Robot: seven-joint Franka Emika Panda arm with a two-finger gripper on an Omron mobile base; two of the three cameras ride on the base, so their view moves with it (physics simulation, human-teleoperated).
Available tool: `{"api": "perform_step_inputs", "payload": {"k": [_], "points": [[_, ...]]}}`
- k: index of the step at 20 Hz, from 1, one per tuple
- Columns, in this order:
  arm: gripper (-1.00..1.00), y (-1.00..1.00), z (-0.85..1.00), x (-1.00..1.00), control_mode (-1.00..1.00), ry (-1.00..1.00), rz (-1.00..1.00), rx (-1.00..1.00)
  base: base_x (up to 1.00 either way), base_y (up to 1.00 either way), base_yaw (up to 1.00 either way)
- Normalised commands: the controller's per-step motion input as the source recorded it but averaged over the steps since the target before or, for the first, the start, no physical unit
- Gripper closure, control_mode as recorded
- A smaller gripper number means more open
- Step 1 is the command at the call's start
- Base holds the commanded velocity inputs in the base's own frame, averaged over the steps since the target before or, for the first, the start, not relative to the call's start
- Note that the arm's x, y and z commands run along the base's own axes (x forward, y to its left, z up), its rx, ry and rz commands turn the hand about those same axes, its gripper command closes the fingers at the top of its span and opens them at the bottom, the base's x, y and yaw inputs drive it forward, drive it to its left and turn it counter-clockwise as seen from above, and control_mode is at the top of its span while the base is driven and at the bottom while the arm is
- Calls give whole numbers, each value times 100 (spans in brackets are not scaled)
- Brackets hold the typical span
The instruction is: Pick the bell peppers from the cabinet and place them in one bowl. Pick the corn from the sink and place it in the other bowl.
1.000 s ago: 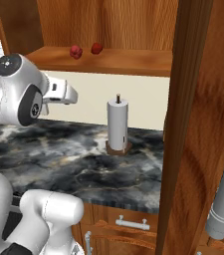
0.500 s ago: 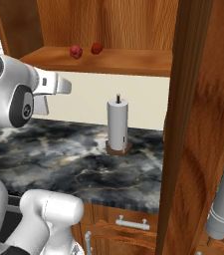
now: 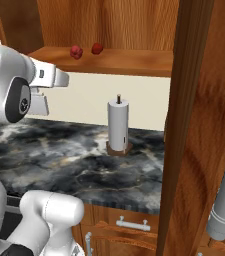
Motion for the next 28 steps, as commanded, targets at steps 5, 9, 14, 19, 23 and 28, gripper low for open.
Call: {"api": "perform_step_inputs", "payload": {"k": [5,9,14,19,23,28], "points": [[-100,0,16,0,-100,9,3,0,0,0,0],[-100,-1,-1,48,-100,5,1,0,0,0,0],[-100,-3,-2,50,-100,0,2,0,0,0,0],[-100,0,0,46,-100,0,2,0,0,0,0],[-100,0,0,55,-100,0,1,0,0,0,0],[-100,0,0,68,-100,0,0,0,0,0,0]]}}
